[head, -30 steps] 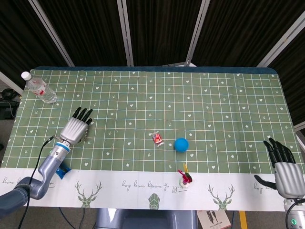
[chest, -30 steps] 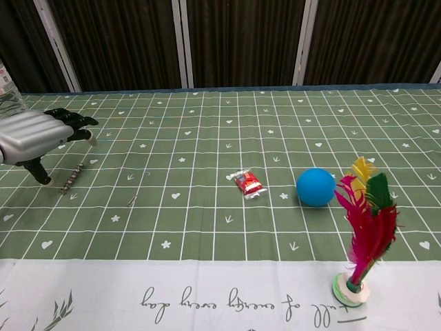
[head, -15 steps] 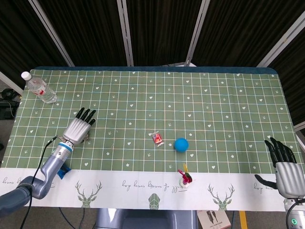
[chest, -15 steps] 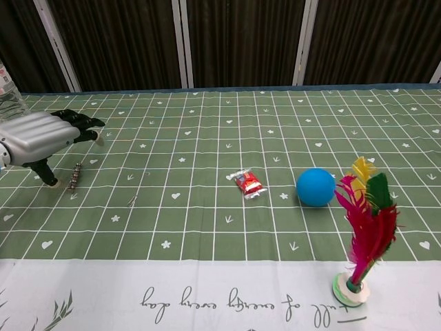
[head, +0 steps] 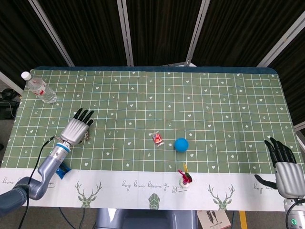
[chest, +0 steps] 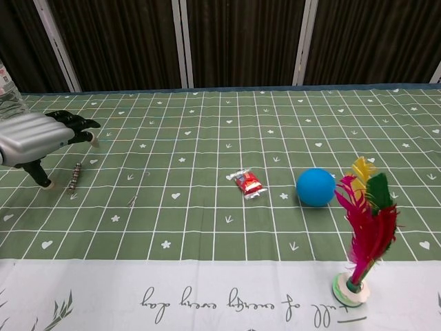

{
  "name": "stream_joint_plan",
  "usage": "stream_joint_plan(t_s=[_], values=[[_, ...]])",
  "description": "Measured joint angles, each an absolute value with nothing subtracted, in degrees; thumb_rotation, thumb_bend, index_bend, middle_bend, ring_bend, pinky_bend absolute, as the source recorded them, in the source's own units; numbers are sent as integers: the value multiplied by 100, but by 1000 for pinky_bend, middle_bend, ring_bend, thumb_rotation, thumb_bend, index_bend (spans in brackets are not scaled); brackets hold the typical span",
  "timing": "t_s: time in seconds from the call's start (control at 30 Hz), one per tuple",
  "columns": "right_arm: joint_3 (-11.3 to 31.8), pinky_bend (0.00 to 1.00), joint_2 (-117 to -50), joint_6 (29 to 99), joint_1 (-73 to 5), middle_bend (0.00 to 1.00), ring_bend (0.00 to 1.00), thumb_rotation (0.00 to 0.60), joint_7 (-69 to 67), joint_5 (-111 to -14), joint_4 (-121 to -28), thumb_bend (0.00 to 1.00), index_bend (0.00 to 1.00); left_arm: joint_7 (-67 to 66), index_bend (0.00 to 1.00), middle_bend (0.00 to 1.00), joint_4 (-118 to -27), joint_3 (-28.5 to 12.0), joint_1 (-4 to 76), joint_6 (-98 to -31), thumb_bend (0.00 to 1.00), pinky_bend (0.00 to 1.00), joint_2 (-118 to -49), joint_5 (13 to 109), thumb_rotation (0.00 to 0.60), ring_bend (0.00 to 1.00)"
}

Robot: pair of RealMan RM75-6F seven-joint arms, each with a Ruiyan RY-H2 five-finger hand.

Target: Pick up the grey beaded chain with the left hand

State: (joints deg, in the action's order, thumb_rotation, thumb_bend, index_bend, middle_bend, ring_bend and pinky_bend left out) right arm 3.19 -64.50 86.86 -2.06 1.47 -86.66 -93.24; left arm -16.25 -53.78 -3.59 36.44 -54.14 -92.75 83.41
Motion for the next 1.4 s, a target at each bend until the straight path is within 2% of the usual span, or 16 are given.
stream_joint_plan(t_s=[0.27, 0.7, 0.83, 1.0, 1.1, 1.17, 1.23, 1.3, 1.4], values=[[327, 94, -6452, 8696, -205, 0, 0, 600, 138, -8666, -9319, 5, 65, -1730, 191, 0, -5329, -335, 3687, -5372, 137, 0, -9405, 8306, 600, 0], [330, 94, -6452, 8702, -200, 0, 0, 600, 119, -8665, -9337, 5, 65, -1957, 200, 0, -5214, -481, 3765, -5416, 305, 0, -9720, 8110, 600, 0], [327, 94, -6454, 8714, -198, 0, 0, 600, 133, -8678, -9338, 6, 65, -2052, 201, 0, -5168, -561, 3797, -5388, 410, 0, -9827, 7990, 600, 0], [330, 94, -6449, 8729, -187, 0, 0, 600, 129, -8669, -9336, 5, 65, -2161, 200, 0, -5176, -713, 3807, -5430, 413, 0, -9971, 7787, 600, 0], [330, 94, -6446, 8738, -182, 0, 0, 600, 123, -8673, -9331, 6, 65, -2150, 201, 0, -5292, -742, 3794, -5467, 407, 0, -9927, 7751, 600, 0], [330, 94, -6445, 8745, -180, 0, 0, 600, 123, -8680, -9331, 6, 65, -2130, 217, 0, -5373, -746, 3786, -5479, 350, 0, -9836, 7743, 600, 0], [328, 94, -6447, 8750, -179, 0, 0, 600, 131, -8688, -9332, 6, 65, -2104, 267, 0, -5443, -742, 3785, -5459, 225, 0, -9727, 7740, 600, 0], [327, 94, -6450, 8754, -178, 0, 0, 600, 139, -8695, -9333, 6, 65, -2061, 316, 0, -5522, -731, 3790, -5415, 156, 0, -9574, 7743, 600, 0], [326, 94, -6452, 8755, -177, 0, 0, 600, 150, -8695, -9334, 5, 65, -1956, 381, 0, -5610, -701, 3807, -5334, 133, 0, -9339, 7767, 600, 0]])
